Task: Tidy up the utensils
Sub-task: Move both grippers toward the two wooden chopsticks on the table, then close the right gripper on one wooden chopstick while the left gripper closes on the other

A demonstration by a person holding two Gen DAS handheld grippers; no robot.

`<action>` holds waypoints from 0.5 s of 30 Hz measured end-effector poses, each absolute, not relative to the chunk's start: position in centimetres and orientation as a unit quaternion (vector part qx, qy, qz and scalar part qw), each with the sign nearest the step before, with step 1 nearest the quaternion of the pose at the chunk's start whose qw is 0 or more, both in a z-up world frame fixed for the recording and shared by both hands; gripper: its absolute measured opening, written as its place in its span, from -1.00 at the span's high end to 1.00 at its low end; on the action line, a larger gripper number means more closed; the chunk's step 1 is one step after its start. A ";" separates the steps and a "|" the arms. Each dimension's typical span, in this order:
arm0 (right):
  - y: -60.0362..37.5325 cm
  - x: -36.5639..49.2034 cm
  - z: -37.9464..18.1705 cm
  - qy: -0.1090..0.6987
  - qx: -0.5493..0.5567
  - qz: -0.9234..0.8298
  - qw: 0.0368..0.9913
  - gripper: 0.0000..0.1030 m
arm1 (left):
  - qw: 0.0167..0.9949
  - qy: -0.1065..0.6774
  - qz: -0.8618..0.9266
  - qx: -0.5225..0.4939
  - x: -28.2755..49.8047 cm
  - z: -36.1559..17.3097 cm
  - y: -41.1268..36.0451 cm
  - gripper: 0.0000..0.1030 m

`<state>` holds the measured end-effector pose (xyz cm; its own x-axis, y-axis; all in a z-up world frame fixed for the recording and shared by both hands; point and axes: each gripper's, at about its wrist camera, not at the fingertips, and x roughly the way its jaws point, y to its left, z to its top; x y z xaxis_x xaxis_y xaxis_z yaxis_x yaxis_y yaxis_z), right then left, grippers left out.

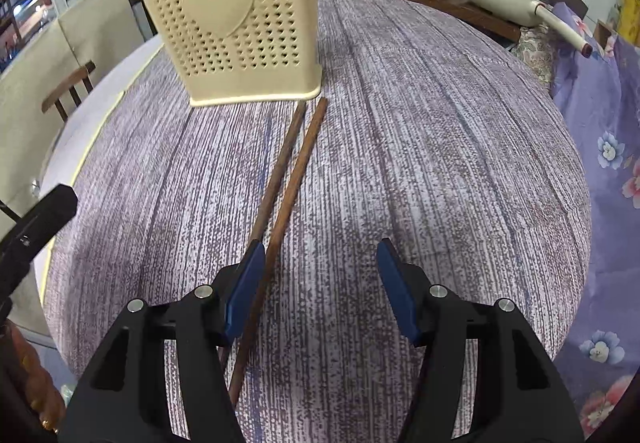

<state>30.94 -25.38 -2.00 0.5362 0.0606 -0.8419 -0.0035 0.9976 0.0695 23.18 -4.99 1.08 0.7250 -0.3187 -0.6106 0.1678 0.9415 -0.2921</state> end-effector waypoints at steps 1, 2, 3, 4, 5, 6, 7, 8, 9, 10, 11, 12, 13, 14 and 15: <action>-25.3 31.1 -2.2 0.485 0.032 0.021 0.874 -0.14 | 0.922 0.346 -0.132 -0.108 23.2 1.1 -5.0 -0.18; -25.2 31.1 -2.4 0.489 0.029 0.018 0.871 -0.13 | 0.922 0.347 -0.132 -0.108 23.2 1.1 -5.0 -0.18; -25.0 31.1 -2.5 0.486 0.019 0.011 0.874 -0.14 | 0.922 0.348 -0.131 -0.107 23.2 1.0 -5.0 -0.18; -25.0 31.1 -2.6 0.487 0.014 0.006 0.873 -0.14 | 0.922 0.349 -0.131 -0.107 23.3 1.0 -5.0 -0.18; -25.3 31.0 -2.6 0.489 0.014 0.003 0.872 -0.14 | 0.921 0.350 -0.131 -0.108 23.3 0.9 -5.0 -0.18; -25.7 31.0 -2.6 0.490 0.016 -0.001 0.872 -0.14 | 0.921 0.351 -0.131 -0.109 23.3 0.9 -5.0 -0.18; -26.4 30.8 -2.6 0.490 0.020 -0.013 0.871 -0.14 | 0.921 0.351 -0.131 -0.109 23.3 0.8 -4.9 -0.18; -27.0 30.6 -2.5 0.489 0.022 -0.019 0.872 -0.14 | 0.921 0.351 -0.131 -0.109 23.3 0.8 -5.0 -0.18; -27.8 30.3 -2.5 0.489 0.026 -0.024 0.872 -0.14 | 0.920 0.352 -0.130 -0.108 23.4 0.8 -5.0 -0.18; -28.3 30.2 -2.4 0.488 0.034 -0.022 0.872 -0.14 | 0.920 0.354 -0.131 -0.108 23.4 0.7 -5.0 -0.18; -28.9 30.2 -2.3 0.487 0.048 -0.015 0.872 -0.14 | 0.919 0.357 -0.131 -0.107 23.5 0.6 -5.1 -0.18; -29.5 30.1 -2.2 0.485 0.062 -0.006 0.872 -0.14 | 0.917 0.360 -0.133 -0.106 23.7 0.6 -5.2 -0.18; -29.8 30.1 -2.1 0.485 0.066 -0.006 0.872 -0.14 | 0.915 0.365 -0.135 -0.106 23.9 0.5 -5.4 -0.18; -30.2 30.2 -1.9 0.484 0.068 -0.012 0.873 -0.14 | 0.913 0.369 -0.137 -0.104 24.1 0.5 -5.6 -0.18; -30.6 30.4 -1.9 0.481 0.071 -0.020 0.873 -0.14 | 0.912 0.371 -0.139 -0.101 24.3 0.5 -5.9 -0.18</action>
